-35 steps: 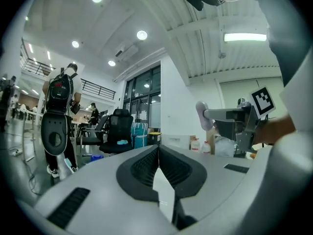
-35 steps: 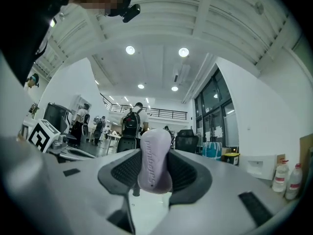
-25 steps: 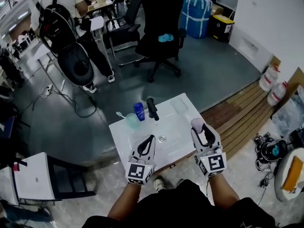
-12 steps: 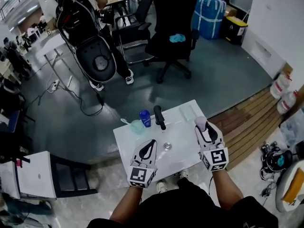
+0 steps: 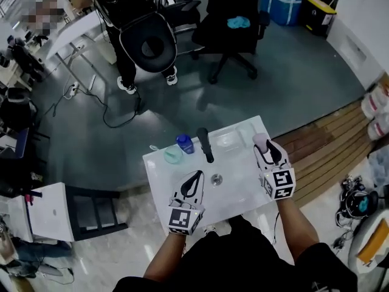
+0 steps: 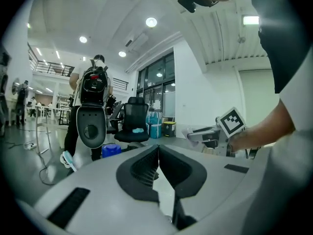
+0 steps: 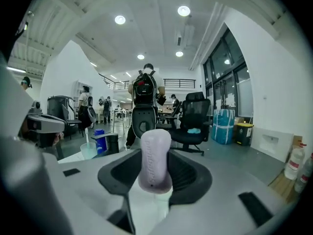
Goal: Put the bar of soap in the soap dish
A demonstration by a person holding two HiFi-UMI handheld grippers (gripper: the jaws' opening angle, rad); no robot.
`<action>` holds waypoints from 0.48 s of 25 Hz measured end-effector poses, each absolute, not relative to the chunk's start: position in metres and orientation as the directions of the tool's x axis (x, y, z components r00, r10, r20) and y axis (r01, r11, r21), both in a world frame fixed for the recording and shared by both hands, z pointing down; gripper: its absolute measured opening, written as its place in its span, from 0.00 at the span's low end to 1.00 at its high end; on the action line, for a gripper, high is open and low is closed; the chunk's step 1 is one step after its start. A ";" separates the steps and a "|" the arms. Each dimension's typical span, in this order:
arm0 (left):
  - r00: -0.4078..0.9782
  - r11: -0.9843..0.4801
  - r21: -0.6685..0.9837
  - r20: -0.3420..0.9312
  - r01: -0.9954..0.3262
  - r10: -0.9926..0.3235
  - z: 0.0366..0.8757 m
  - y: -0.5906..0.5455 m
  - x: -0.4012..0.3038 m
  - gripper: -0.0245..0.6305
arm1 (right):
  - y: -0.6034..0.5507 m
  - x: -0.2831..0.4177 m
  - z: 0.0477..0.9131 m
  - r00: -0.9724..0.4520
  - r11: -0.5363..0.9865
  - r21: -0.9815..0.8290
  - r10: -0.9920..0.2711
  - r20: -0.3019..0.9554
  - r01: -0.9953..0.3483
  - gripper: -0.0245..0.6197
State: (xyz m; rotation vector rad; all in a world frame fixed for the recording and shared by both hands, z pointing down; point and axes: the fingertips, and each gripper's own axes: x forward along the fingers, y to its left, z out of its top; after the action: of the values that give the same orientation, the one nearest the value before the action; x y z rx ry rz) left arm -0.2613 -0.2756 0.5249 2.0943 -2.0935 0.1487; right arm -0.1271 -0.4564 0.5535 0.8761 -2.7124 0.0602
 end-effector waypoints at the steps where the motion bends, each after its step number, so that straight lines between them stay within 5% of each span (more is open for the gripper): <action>1: -0.002 0.014 0.059 0.206 -0.998 -0.979 0.530 -0.278 -0.262 0.07 | -0.462 -0.129 0.561 -0.774 0.819 0.041 -0.557 0.301 -0.573 0.32; 12: -0.064 0.096 0.087 0.314 -0.992 -0.947 0.579 -0.293 -0.267 0.07 | -0.524 -0.159 0.654 -0.717 0.807 -0.052 -0.490 0.496 -0.588 0.32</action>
State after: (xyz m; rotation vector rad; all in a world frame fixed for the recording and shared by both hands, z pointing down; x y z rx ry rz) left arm -0.2669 -0.2931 0.5788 1.9226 -2.0884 0.2173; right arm -0.1595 -0.5242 0.6544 0.8028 -2.5241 0.2835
